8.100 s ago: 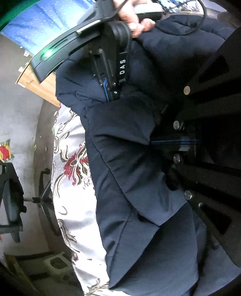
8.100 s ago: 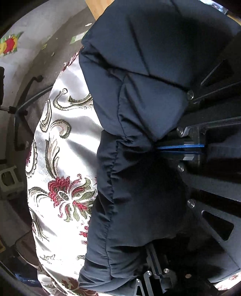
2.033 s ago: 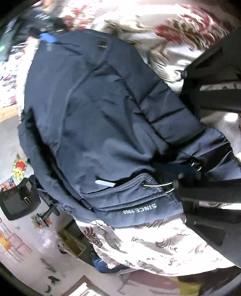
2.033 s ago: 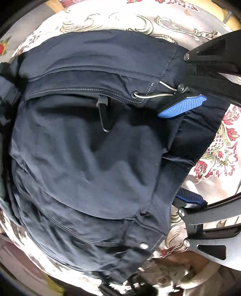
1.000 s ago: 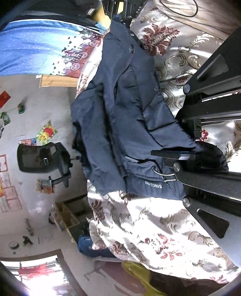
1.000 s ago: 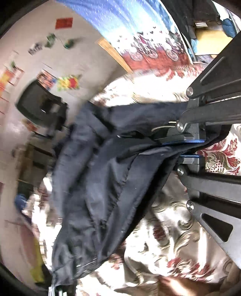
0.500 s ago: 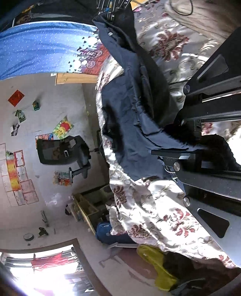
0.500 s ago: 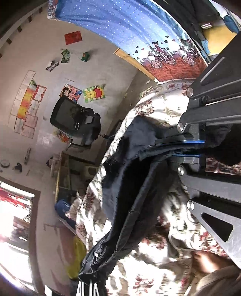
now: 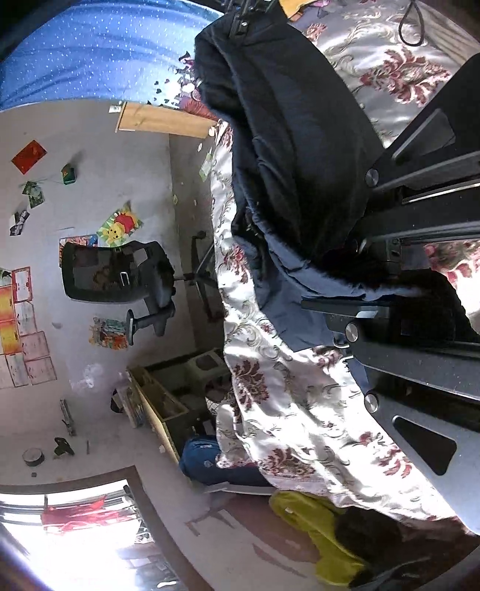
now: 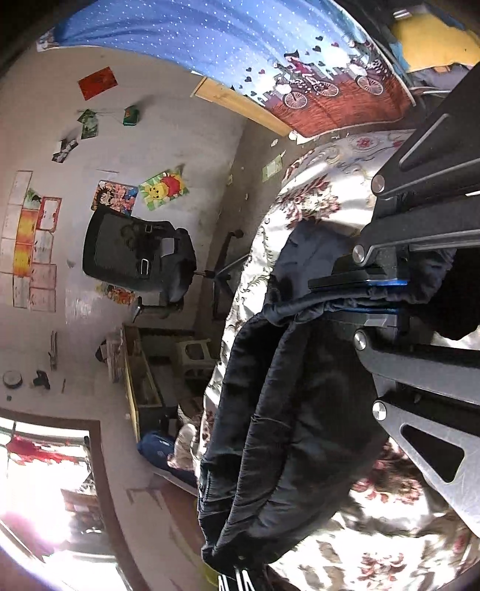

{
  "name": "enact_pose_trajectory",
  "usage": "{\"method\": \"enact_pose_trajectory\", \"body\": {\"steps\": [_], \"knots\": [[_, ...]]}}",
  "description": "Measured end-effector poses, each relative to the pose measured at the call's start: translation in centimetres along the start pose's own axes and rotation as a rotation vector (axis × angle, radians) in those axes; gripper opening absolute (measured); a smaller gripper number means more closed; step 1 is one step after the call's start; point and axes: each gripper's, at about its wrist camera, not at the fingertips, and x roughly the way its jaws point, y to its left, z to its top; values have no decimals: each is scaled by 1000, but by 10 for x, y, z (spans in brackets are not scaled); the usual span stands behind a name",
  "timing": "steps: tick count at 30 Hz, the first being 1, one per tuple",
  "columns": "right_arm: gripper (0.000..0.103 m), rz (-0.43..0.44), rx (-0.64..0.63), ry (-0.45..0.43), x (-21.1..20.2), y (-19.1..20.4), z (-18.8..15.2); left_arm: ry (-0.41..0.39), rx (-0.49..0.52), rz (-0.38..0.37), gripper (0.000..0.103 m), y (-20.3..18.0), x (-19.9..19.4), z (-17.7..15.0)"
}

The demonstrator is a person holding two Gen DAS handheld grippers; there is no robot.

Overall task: Fold large clothes
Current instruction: 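Carry the lifted jacket half over onto the other half with both grippers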

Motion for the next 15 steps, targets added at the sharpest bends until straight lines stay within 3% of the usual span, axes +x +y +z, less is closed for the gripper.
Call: {"method": "enact_pose_trajectory", "body": {"steps": [5,10,15], "knots": [[7,-1,13,-3,40,-5,28,-15,33,10,5,13,39,20],[7,6,15,14,91,-7,44,-34,37,-26,5,34,90,26],[7,19,27,33,146,-4,51,10,46,-34,5,51,145,29]]}}
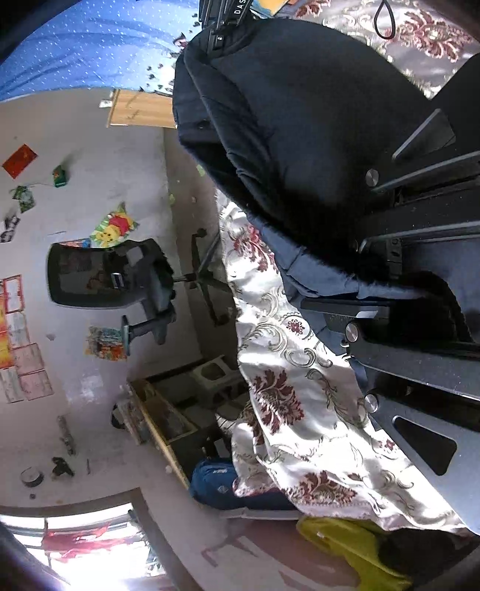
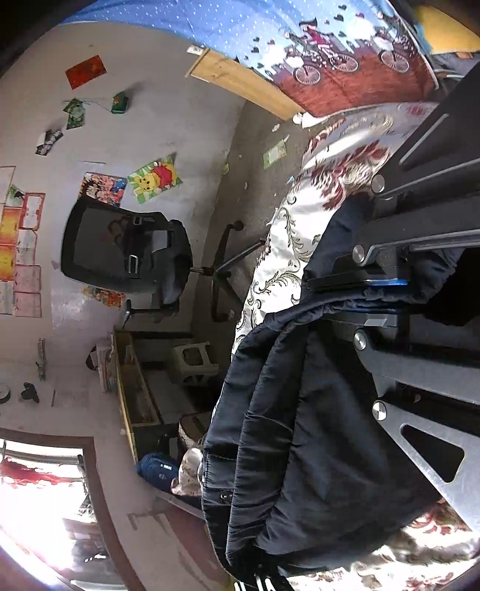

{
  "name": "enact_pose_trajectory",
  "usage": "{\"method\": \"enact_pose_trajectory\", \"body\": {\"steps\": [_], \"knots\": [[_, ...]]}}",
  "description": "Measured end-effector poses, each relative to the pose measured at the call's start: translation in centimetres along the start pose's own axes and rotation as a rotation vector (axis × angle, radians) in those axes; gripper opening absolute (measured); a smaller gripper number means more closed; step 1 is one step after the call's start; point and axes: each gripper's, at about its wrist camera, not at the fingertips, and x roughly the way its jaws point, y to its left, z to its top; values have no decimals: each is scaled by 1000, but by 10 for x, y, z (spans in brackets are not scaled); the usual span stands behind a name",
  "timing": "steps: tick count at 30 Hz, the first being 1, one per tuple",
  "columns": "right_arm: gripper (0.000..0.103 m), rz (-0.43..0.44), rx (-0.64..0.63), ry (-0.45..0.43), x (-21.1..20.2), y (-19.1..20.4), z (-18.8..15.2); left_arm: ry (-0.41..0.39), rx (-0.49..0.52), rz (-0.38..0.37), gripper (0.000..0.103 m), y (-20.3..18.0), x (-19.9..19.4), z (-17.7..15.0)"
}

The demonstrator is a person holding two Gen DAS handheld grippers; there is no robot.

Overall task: Fold large clothes
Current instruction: 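Carry the lifted jacket half over onto the other half with both grippers, then lower the folded half onto the jacket and open both grippers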

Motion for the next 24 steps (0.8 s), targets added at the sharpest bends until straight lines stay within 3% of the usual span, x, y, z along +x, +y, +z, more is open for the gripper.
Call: {"method": "enact_pose_trajectory", "body": {"steps": [10,14,24], "knots": [[7,-60,2,35,76,-2,-6,72,-20,-21,5,12,97,-8],[7,-63,42,69,103,-3,-13,114,-73,-79,5,20,132,-15],[12,-55,54,74,119,-3,-20,99,-104,-157,11,27,136,-21]]}}
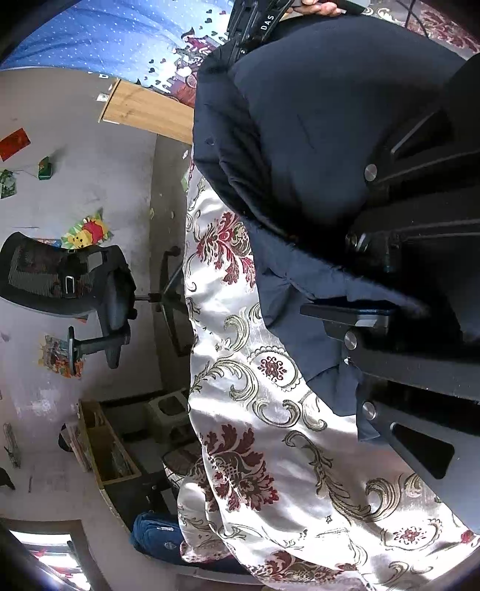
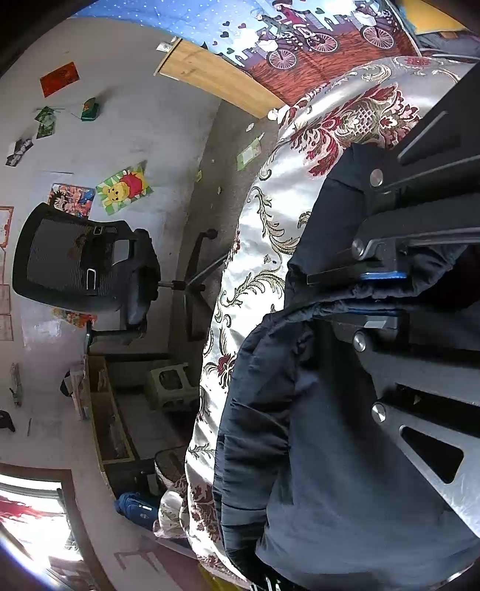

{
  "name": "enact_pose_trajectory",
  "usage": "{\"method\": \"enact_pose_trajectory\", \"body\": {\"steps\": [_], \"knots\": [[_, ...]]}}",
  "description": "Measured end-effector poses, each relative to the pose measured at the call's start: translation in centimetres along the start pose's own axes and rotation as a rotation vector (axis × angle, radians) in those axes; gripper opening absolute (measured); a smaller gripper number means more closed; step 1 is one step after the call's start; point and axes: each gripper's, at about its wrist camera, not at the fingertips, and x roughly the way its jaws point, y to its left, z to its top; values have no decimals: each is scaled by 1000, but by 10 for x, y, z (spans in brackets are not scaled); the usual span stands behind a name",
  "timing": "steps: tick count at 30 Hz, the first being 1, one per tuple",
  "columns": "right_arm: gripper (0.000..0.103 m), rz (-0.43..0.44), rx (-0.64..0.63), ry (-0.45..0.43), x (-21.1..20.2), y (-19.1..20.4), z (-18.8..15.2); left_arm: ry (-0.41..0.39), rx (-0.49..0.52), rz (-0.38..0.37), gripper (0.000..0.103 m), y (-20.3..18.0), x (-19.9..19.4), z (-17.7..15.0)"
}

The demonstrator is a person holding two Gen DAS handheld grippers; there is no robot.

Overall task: Fold large clothes
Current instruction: 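Lower the folded half onto the jacket and open both grippers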

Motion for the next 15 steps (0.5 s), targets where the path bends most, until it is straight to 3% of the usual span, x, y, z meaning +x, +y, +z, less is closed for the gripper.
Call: {"method": "enact_pose_trajectory", "body": {"steps": [2,3,4,5,6,8,12,15], "knots": [[26,26,6,-10,-3,-3,1,-20,-26,-14,18,1,-8,-1],[32,39,12,-31,-9,-5,2,-36,-38,-7,32,2,-12,0],[46,42,16,-48,-14,-5,3,-77,-55,0,54,4,-21,0],[59,46,22,-82,-23,-7,5,-121,-65,7,67,6,-29,0],[62,46,24,-108,-30,-7,6,-189,-78,18,85,7,-43,-1],[69,45,15,-159,-47,-6,9,-243,-81,9,88,7,-58,0],[88,40,11,-222,-79,-1,4,-253,-70,-16,88,0,-74,0],[98,72,21,-252,-99,3,-9,-250,-51,-102,88,-12,-85,-11]]}}
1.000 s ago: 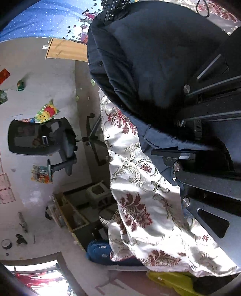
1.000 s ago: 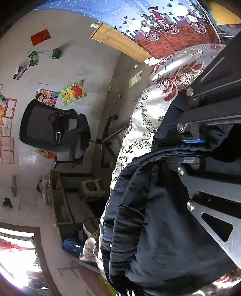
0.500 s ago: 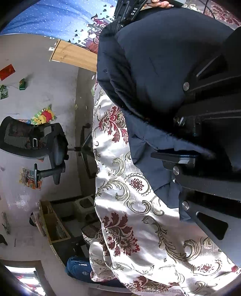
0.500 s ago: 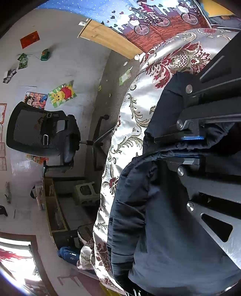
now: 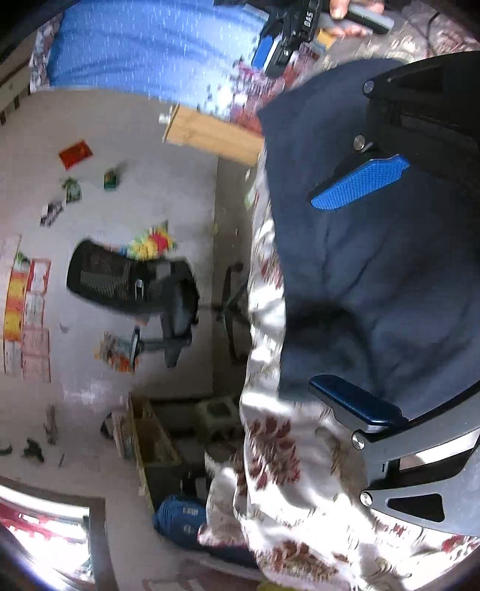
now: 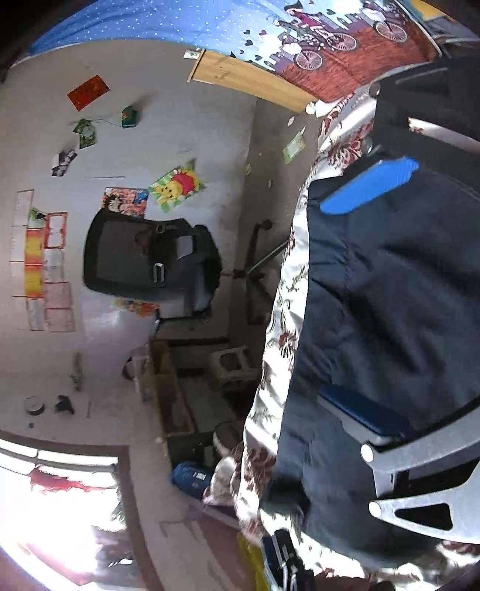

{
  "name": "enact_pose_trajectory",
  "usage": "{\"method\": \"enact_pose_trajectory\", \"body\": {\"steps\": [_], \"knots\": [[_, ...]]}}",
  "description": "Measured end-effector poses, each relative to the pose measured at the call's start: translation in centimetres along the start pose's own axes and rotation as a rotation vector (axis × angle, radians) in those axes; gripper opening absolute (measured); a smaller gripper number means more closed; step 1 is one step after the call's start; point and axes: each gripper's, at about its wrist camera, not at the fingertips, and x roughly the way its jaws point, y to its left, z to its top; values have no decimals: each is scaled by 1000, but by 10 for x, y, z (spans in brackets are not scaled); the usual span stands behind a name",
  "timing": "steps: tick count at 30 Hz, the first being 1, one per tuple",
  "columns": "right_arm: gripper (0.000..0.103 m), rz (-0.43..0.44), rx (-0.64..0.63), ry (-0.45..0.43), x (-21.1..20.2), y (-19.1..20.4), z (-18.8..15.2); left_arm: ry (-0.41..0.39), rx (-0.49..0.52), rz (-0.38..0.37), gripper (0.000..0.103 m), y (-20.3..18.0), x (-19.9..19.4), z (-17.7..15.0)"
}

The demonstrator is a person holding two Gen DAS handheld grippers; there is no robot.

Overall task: Fold large clothes
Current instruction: 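Lower the folded half onto the jacket and open both grippers, then press the folded jacket flat with both grippers open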

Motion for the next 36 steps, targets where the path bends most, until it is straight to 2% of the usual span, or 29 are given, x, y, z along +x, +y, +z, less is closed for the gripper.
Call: {"method": "enact_pose_trajectory", "body": {"steps": [3,7,10,13,15,20,23,28,34,36], "knots": [[100,62,11,42,-10,7,-19,53,9,-100,88,-16,-1,-15],[100,167,22,192,2,18,-60,144,72,-189,88,-41,11,-39],[100,181,27,272,19,24,-87,161,161,-136,88,-56,23,-51],[100,183,40,275,36,24,-94,167,207,-70,88,-61,39,-52],[101,179,58,262,48,23,-89,167,179,-61,93,-59,49,-49],[101,159,82,268,85,20,-66,194,74,-3,93,-38,81,-39],[101,143,60,265,105,22,-53,198,60,36,95,-27,93,-29],[101,122,63,266,128,19,-38,208,15,59,95,-7,107,-14],[103,100,33,311,158,15,-28,215,-27,78,95,14,126,-5],[103,98,58,342,169,7,-27,221,-44,78,95,21,132,-3]]}}
